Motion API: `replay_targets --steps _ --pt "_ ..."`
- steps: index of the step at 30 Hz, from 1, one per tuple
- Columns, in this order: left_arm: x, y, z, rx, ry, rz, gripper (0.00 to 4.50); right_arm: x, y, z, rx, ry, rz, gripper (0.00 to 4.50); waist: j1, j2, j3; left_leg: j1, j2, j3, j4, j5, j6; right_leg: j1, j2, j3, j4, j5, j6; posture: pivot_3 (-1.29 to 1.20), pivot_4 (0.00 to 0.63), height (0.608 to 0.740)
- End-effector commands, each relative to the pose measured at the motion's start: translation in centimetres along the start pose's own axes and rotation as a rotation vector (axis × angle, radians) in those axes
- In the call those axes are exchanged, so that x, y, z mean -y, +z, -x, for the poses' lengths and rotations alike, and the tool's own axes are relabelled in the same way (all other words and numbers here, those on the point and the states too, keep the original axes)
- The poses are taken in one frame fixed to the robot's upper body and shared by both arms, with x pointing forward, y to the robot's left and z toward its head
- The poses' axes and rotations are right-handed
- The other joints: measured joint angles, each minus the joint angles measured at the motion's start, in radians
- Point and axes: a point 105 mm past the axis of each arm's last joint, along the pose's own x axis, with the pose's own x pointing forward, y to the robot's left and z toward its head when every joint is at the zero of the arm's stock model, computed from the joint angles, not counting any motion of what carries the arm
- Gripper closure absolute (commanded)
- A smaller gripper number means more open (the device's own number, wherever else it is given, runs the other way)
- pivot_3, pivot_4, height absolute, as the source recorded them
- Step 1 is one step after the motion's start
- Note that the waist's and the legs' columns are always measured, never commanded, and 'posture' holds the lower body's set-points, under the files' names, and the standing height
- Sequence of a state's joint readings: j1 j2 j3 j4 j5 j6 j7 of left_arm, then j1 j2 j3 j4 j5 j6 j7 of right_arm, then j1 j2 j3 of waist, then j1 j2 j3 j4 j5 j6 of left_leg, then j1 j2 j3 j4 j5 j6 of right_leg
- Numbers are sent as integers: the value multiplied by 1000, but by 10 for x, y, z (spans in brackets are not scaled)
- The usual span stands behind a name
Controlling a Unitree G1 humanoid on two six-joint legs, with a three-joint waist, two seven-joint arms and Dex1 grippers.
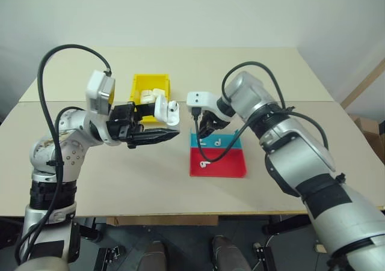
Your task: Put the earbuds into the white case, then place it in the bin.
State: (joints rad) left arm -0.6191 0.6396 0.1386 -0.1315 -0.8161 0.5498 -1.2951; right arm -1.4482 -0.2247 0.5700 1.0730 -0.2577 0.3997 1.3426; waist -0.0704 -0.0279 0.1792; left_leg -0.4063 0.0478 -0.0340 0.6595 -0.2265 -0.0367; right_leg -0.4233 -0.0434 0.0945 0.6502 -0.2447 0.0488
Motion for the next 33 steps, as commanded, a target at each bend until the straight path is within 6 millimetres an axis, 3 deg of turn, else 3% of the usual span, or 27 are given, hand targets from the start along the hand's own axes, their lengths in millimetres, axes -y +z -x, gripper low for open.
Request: replay_targets --steps 1,33 --pt "4 12 0 20 -8 -42 1731 4 5 5 4 -23 28 2685 0 0 0 0 0 0 0 0 0 0 0 0 0 0 0 0 150 740" --pt "12 12 7 -9 -3 -31 1731 -3 -8 -30 -8 -39 -43 2685 -3 0 0 1 0 0 0 0 0 0 0 0 2 0 0 0 150 740"
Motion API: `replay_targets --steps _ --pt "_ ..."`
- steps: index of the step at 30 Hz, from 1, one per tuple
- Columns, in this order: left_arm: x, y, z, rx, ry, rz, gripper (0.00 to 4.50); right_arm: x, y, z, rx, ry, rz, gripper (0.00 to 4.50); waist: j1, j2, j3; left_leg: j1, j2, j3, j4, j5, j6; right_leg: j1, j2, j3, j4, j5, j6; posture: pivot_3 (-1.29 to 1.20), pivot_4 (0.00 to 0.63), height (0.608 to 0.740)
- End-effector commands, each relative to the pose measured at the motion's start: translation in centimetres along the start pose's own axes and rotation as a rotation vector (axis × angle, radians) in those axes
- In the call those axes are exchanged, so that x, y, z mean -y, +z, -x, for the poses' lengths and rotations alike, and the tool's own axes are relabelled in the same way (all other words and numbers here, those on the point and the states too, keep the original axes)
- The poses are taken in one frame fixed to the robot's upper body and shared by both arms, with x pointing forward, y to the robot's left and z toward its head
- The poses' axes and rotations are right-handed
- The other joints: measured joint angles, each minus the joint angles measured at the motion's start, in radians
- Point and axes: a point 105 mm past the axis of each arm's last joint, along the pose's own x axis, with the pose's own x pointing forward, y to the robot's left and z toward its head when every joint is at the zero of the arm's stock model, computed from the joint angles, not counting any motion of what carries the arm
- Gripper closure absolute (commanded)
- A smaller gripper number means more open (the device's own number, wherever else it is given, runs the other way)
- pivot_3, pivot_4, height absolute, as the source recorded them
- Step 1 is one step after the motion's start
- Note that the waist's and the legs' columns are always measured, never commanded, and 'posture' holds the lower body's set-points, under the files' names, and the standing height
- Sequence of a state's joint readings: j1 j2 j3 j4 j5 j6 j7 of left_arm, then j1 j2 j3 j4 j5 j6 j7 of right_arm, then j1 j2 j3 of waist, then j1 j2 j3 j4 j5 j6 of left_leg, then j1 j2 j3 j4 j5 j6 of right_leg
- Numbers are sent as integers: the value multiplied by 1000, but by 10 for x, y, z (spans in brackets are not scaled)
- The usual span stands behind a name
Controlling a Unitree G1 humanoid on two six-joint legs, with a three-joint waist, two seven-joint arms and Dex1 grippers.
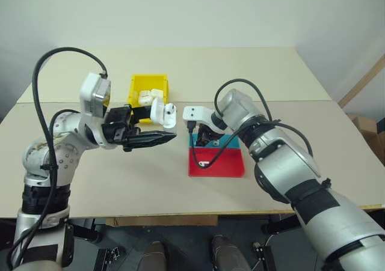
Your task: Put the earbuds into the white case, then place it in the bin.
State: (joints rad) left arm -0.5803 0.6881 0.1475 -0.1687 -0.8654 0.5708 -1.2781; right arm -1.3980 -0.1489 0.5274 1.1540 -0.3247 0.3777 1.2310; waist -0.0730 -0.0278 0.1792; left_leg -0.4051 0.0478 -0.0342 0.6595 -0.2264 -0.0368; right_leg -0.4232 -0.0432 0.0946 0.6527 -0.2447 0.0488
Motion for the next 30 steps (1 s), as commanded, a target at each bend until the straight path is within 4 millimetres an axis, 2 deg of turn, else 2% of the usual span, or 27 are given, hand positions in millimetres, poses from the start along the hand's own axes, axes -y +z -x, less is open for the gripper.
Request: replay_targets --steps 1,11,16,20,24,30 --pt "5 11 1 7 -8 -53 1731 1 1 0 19 -9 -9 2685 0 0 0 0 0 0 0 0 0 0 0 0 0 0 0 0 150 740" --pt "6 12 2 5 -4 -55 1731 -3 -2 -4 10 10 9 2685 0 0 0 1 0 0 0 0 0 0 0 0 1 0 0 0 150 740" --pt "6 11 2 3 -1 -57 1731 -5 -3 -7 12 18 1 3852 -1 0 0 1 0 0 0 0 0 0 0 0 2 0 0 0 150 740" --pt "6 11 3 0 0 -56 1731 -1 -2 -2 47 8 -50 3872 -1 0 0 2 0 0 0 0 0 1 0 0 2 0 0 0 150 740" --pt "6 11 3 0 0 -53 1731 10 -4 14 119 -32 -152 3872 0 0 0 1 0 0 0 0 0 0 0 0 2 0 0 0 150 740" --pt "4 10 7 1 2 -42 1731 36 -6 71 397 -119 -405 3872 6 0 0 -1 0 0 0 0 0 0 -1 0 2 0 0 0 150 740"
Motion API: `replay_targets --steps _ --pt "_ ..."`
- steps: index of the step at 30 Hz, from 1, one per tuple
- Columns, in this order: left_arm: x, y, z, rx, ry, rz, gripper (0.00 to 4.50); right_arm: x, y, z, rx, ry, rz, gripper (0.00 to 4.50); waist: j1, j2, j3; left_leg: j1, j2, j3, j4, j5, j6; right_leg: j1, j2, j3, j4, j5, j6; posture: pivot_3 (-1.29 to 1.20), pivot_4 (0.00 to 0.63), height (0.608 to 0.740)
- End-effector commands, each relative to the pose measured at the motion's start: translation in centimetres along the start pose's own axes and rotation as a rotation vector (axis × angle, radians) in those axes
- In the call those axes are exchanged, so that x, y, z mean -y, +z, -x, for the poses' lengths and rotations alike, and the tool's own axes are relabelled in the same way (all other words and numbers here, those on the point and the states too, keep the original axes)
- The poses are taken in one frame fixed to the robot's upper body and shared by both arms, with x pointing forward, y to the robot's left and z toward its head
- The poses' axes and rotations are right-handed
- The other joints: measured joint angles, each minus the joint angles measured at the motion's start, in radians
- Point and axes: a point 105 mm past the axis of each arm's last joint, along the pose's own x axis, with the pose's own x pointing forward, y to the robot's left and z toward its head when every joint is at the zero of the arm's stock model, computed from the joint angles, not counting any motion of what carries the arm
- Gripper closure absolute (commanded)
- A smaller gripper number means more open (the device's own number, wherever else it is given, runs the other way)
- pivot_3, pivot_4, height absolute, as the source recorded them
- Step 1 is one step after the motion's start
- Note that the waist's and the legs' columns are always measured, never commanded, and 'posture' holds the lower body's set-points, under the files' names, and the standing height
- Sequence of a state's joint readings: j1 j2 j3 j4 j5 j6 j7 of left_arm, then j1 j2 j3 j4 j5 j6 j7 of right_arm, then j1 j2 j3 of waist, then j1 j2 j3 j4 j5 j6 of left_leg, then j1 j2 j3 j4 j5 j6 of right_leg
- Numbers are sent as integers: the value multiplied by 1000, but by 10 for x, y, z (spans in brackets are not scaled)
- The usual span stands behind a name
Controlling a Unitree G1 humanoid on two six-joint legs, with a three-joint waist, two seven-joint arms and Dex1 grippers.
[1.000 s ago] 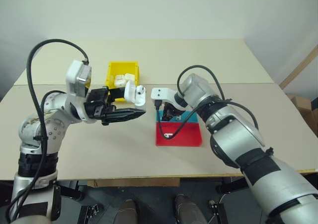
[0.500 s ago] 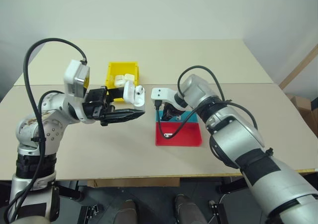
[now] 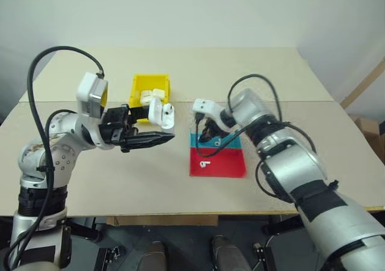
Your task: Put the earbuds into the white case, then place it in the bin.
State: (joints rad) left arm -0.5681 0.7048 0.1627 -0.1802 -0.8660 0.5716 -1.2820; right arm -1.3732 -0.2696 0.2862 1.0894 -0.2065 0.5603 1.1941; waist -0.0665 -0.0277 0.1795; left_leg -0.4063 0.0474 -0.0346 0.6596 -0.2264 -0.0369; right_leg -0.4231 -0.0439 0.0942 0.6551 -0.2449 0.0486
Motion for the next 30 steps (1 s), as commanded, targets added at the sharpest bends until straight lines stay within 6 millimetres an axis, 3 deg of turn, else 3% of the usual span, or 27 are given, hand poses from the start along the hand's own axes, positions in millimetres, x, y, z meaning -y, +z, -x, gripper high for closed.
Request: replay_targets --steps 1,3,7,13,18,25,30 --pt "1 8 3 17 -8 -28 1731 10 28 40 241 -31 -111 3872 -2 0 0 0 0 0 0 0 0 0 0 0 0 0 0 0 150 740" --pt "1 8 3 22 -16 -23 1731 12 30 61 368 -42 -177 3872 -2 0 0 0 0 0 -1 0 0 0 0 0 0 0 0 0 150 740" --pt "-2 9 -3 37 -51 -15 1731 -8 30 109 762 -78 -209 3872 0 0 0 0 0 -1 0 0 0 1 0 -1 -3 0 0 0 150 740" --pt "-2 10 -11 45 -98 -11 1731 -52 20 142 997 -23 -200 3872 -4 1 0 1 0 0 0 0 0 0 0 1 -2 0 0 0 150 740" --pt "-5 10 -19 50 -125 -3 1731 -90 29 154 1114 95 -131 3872 -5 1 0 2 0 0 0 0 0 1 1 1 -1 0 0 0 150 740" --pt "-10 9 -26 59 -143 6 1731 -136 47 152 1172 202 -25 3872 -3 1 0 1 0 0 0 0 0 0 1 1 -2 -1 1 0 150 740" --pt "-14 10 -26 56 -146 8 1731 -152 52 144 1174 231 -8 3872 -3 1 0 1 0 0 0 0 0 1 1 1 -2 -1 1 0 150 740"
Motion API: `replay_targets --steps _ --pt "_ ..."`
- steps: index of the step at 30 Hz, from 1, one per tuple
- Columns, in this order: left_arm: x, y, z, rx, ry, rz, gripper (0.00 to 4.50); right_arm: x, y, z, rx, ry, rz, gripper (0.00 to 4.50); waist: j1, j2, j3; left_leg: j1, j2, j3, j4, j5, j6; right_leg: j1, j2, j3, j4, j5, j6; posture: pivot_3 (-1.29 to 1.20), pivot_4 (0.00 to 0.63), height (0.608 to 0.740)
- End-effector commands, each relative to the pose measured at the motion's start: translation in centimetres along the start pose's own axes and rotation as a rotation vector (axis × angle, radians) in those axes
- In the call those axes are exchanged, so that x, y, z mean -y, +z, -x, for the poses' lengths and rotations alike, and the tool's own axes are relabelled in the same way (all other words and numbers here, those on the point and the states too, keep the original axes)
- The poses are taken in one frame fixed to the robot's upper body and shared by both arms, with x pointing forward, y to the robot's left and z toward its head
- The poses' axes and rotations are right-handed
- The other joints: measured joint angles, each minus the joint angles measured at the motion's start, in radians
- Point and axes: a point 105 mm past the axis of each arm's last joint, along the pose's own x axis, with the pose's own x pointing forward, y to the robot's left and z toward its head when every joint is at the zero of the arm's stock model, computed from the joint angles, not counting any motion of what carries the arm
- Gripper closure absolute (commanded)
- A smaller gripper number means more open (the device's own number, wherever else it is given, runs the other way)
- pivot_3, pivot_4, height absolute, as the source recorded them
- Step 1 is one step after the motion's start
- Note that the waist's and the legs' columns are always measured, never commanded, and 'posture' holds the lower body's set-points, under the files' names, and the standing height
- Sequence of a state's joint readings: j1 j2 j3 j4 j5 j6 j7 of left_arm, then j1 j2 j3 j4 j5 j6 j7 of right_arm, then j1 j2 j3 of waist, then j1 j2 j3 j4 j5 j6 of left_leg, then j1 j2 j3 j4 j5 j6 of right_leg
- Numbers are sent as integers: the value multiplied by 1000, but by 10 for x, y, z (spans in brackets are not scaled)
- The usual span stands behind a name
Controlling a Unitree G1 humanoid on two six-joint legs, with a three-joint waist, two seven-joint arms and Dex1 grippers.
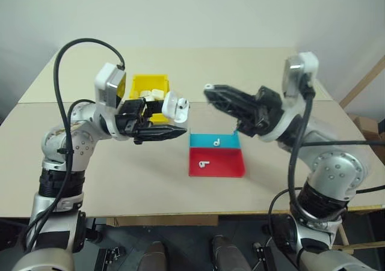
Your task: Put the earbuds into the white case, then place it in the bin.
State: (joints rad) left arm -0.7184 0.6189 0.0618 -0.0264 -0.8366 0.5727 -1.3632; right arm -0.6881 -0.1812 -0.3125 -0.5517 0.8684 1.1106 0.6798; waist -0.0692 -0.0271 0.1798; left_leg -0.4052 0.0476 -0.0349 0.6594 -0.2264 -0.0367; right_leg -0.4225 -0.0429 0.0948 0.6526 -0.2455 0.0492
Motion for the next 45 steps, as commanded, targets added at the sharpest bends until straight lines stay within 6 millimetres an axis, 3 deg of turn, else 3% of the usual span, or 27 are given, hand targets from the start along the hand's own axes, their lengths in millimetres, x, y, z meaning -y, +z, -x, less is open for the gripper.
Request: replay_targets --steps 1,18,28,45 --pt "-1 11 -3 2 -23 -49 1731 -16 6 -7 37 47 55 3872 0 0 0 0 0 0 0 0 0 0 0 0 0 0 0 0 150 740" --pt "-2 9 -4 -13 -43 -50 1731 -33 6 -24 55 100 87 3872 1 0 0 -1 0 0 0 0 0 0 0 0 -2 0 0 0 150 740" --pt "-2 11 -5 -4 -40 -61 1731 -22 -12 -26 -16 39 81 3872 2 0 0 -1 0 0 0 0 0 0 0 0 -2 0 0 0 150 740" --pt "-4 11 -5 -3 -27 -73 1731 -23 -20 -25 -67 40 99 3872 2 0 0 -1 0 0 0 0 0 0 0 0 -3 0 0 0 150 740"
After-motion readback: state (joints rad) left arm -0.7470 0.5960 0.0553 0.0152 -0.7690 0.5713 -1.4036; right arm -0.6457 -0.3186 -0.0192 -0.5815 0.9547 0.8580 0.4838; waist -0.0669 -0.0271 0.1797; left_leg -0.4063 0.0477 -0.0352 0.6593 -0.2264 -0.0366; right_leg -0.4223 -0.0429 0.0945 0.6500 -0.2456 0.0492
